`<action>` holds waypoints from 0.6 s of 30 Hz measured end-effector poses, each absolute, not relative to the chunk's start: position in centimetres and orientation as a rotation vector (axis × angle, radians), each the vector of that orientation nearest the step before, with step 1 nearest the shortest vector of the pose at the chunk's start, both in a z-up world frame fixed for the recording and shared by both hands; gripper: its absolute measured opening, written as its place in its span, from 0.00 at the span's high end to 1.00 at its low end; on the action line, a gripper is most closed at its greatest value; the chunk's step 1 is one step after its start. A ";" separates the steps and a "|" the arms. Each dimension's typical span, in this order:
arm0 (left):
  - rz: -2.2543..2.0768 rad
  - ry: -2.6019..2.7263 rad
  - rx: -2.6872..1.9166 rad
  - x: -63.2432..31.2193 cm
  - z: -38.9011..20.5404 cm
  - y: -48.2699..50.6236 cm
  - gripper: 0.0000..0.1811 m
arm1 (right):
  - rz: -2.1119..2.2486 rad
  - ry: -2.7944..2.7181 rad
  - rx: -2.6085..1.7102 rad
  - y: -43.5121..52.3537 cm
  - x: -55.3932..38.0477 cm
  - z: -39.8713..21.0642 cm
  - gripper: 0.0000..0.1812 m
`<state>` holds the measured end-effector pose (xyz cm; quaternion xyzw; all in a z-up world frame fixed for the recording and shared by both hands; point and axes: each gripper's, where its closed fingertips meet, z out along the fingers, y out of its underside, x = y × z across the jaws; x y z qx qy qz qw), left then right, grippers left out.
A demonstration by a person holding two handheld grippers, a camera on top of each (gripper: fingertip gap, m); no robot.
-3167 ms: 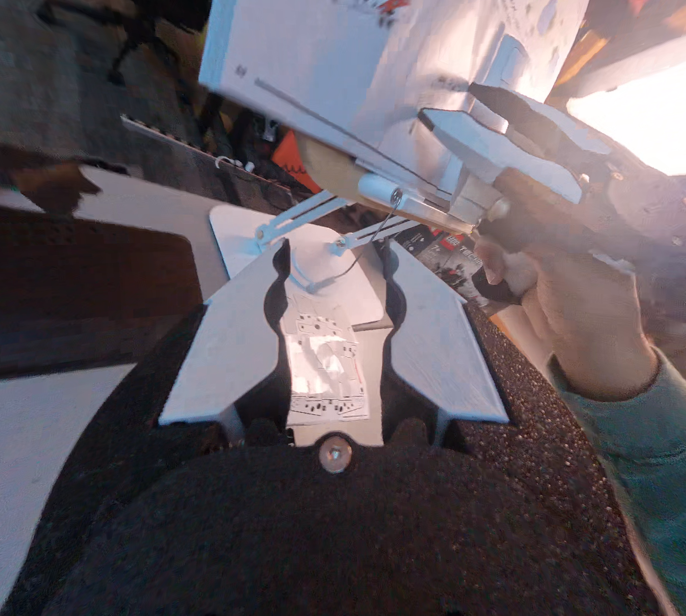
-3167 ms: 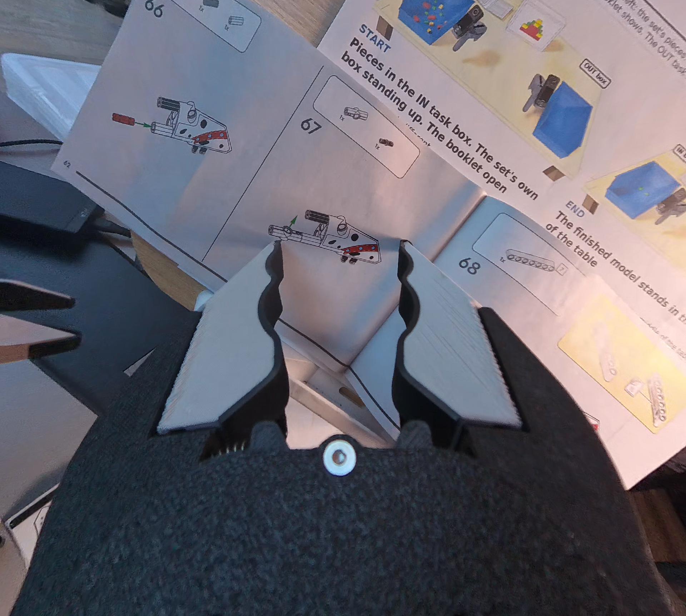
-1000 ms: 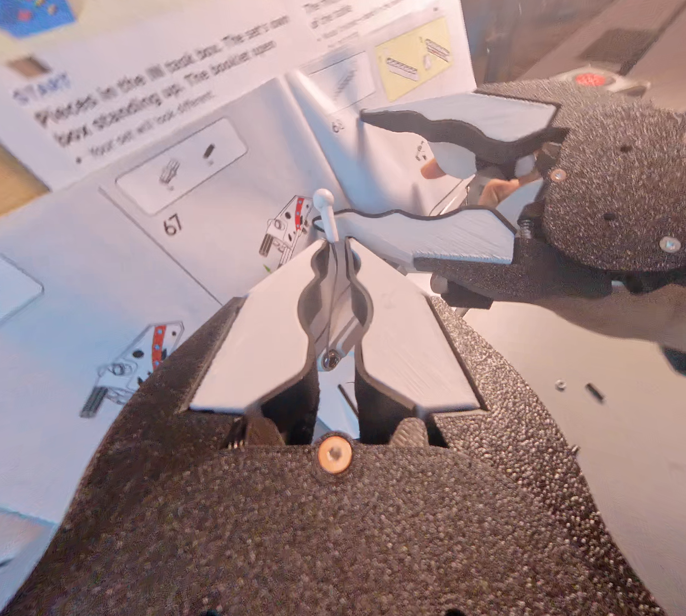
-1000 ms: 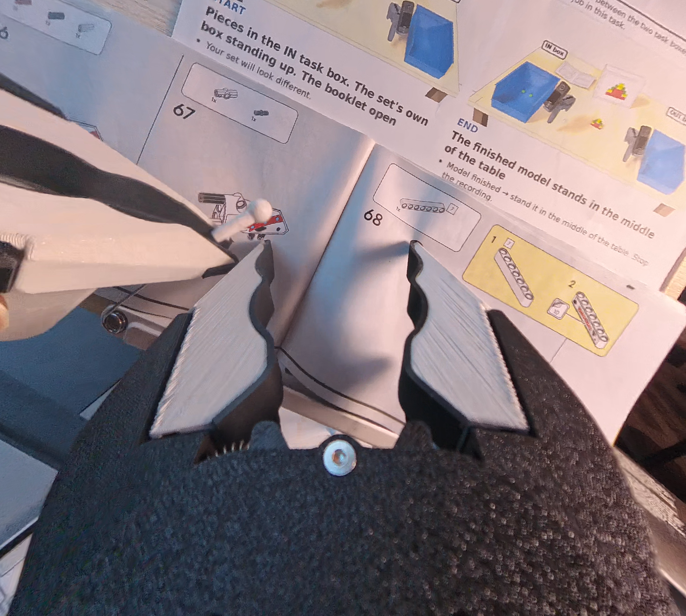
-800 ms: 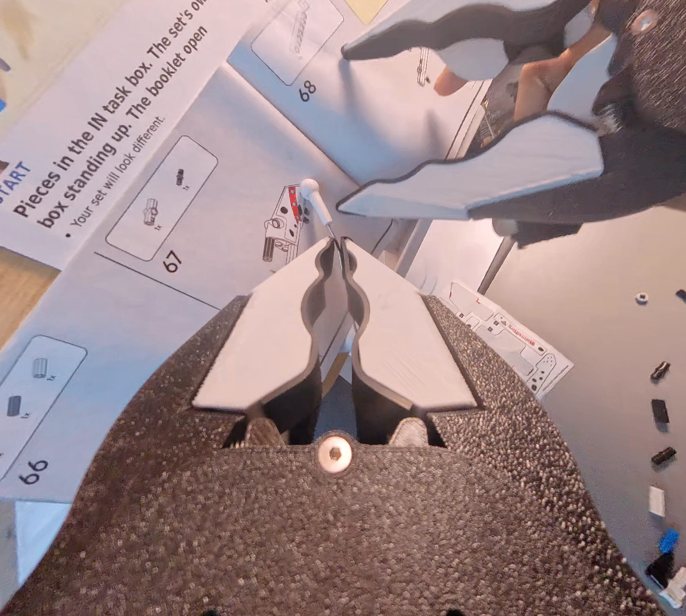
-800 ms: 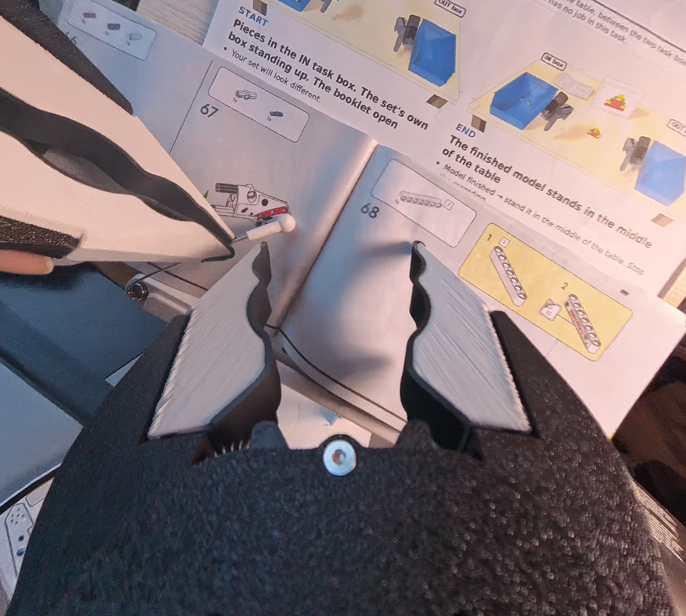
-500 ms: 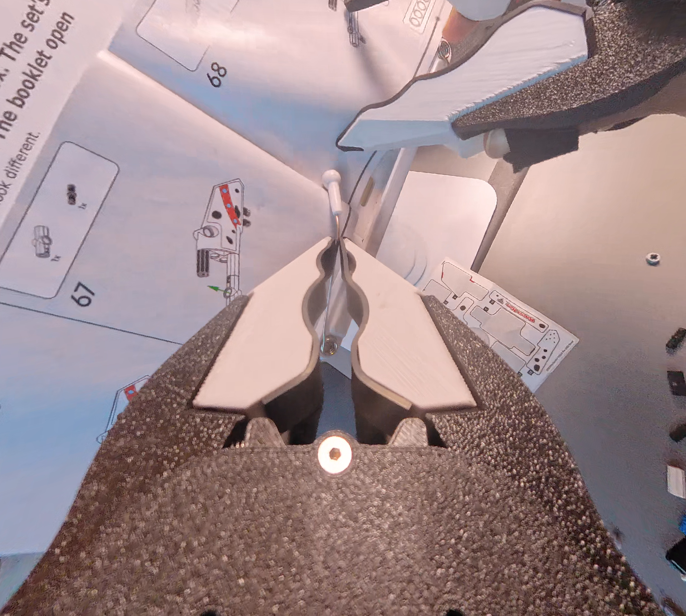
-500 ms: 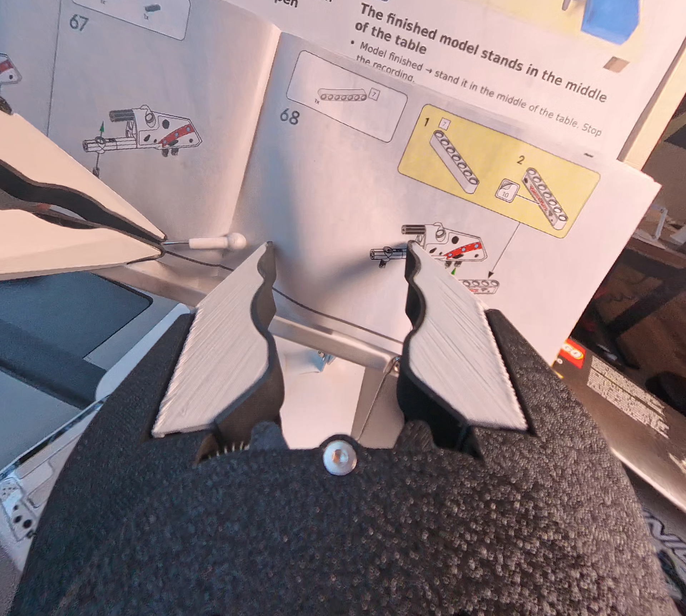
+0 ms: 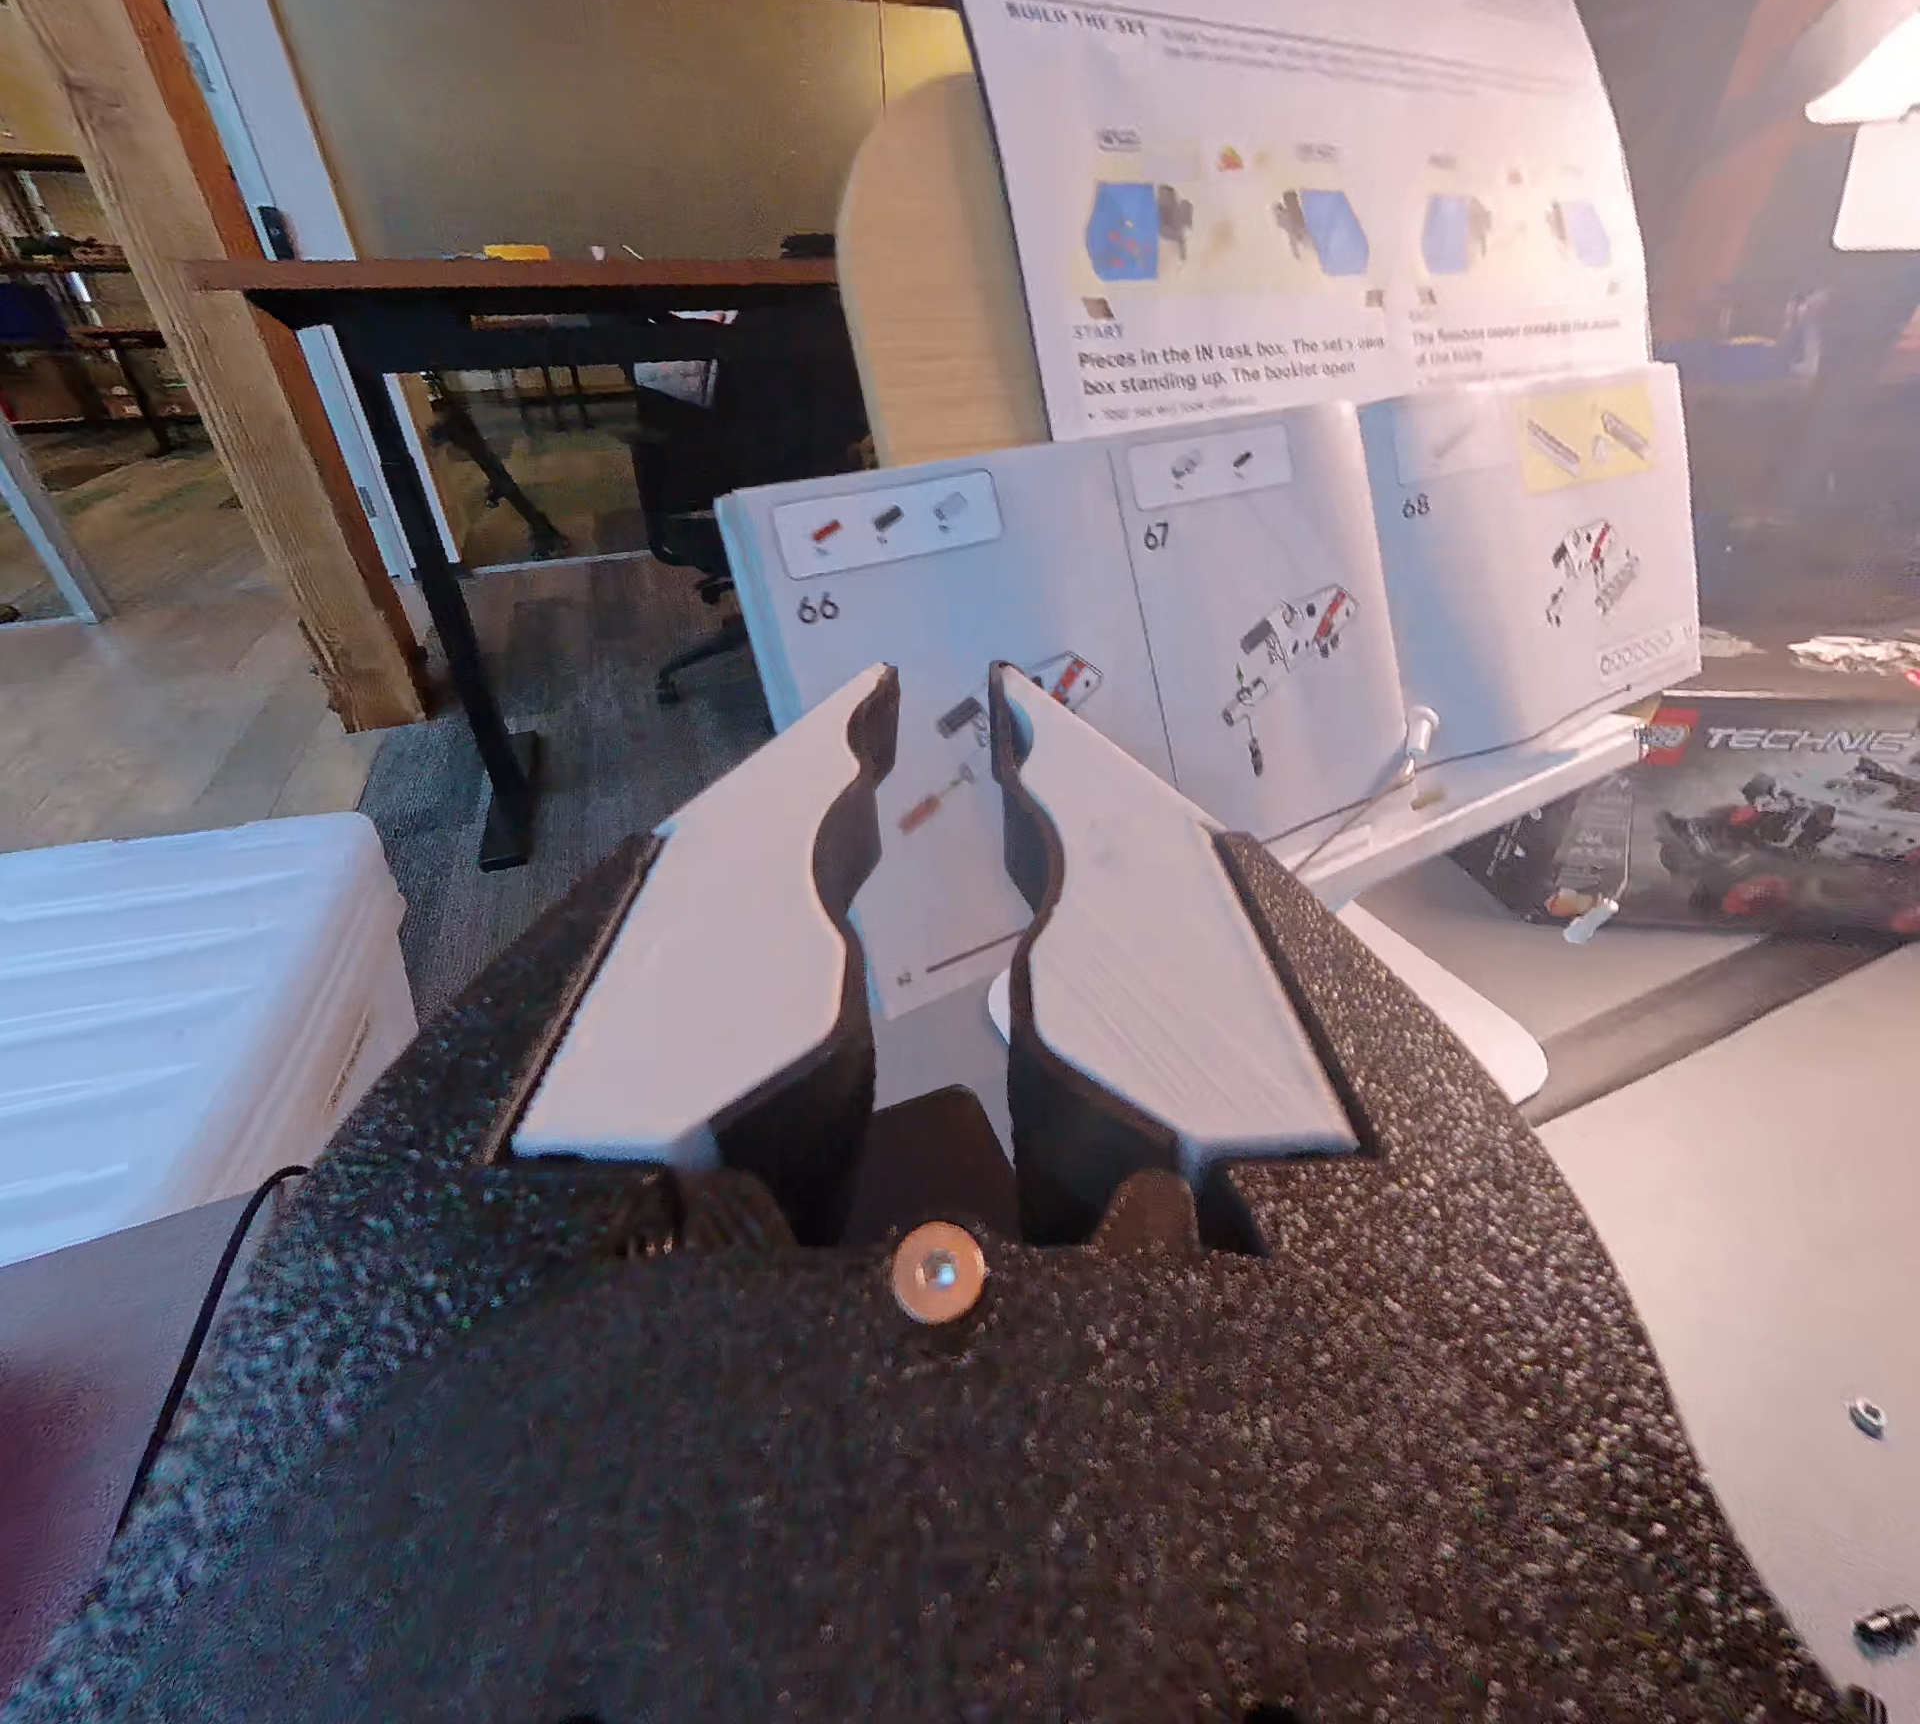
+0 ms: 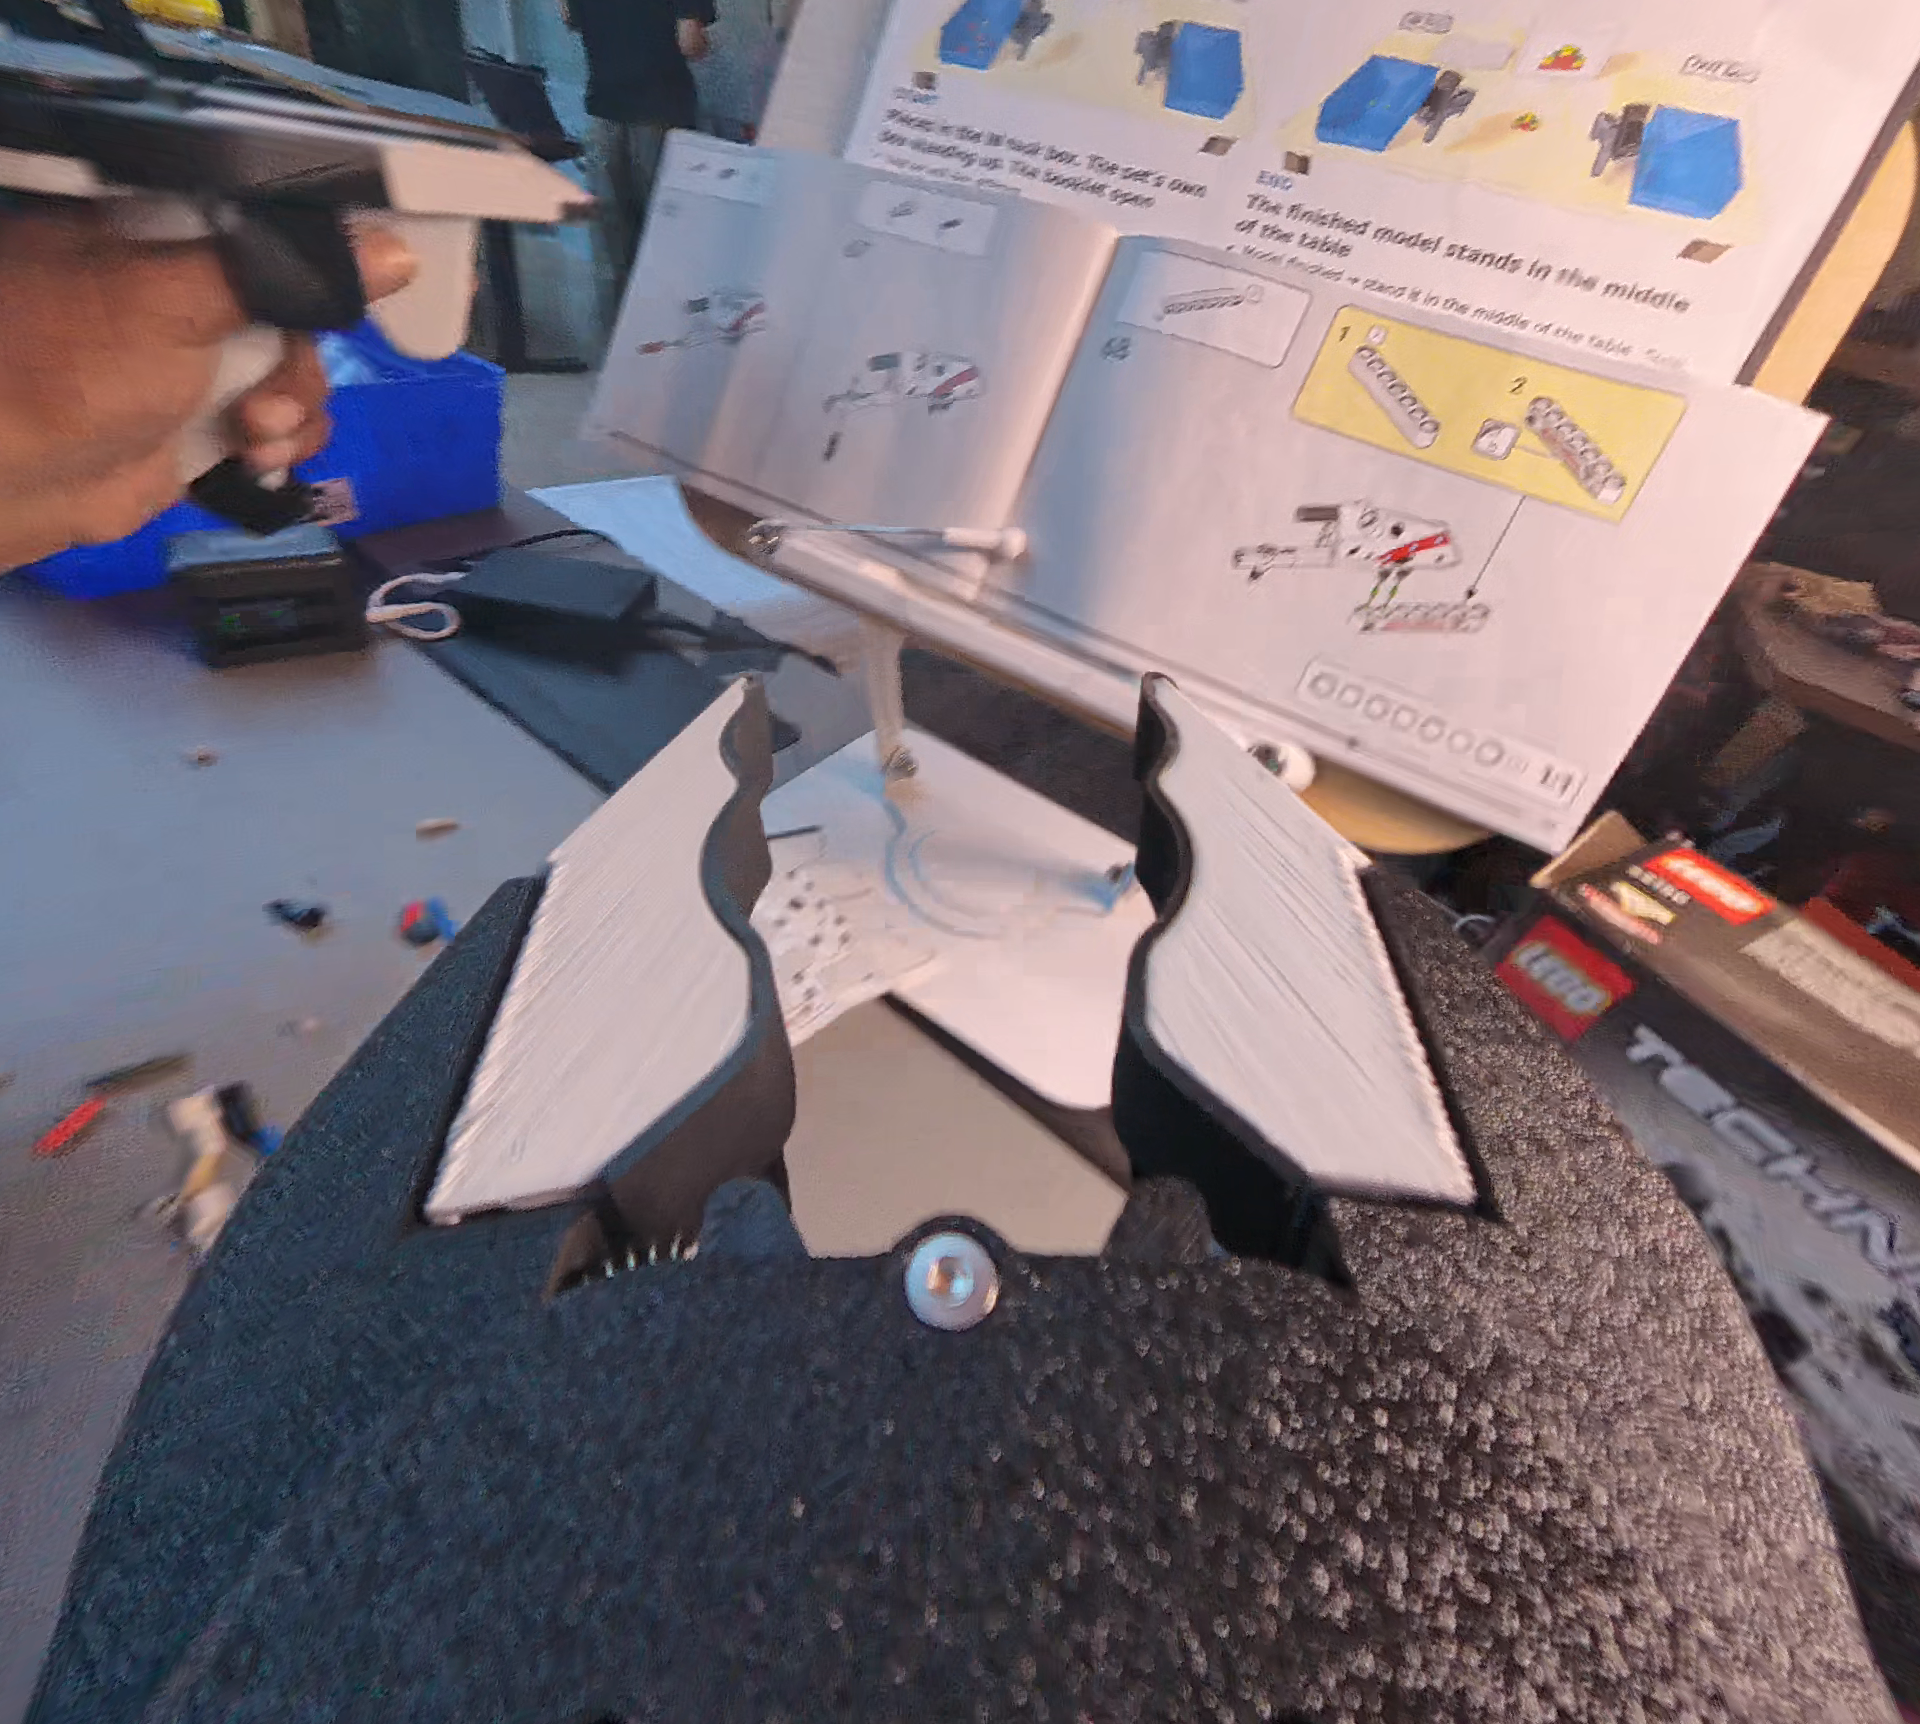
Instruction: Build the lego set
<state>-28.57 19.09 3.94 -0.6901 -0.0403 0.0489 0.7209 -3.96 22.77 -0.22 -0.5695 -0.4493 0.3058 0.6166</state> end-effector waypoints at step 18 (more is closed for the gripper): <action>0.199 -0.095 -1.572 -29.3 5.2 23.1 1.00 | 0.874 -0.859 -1.533 11.5 11.7 -9.7 0.76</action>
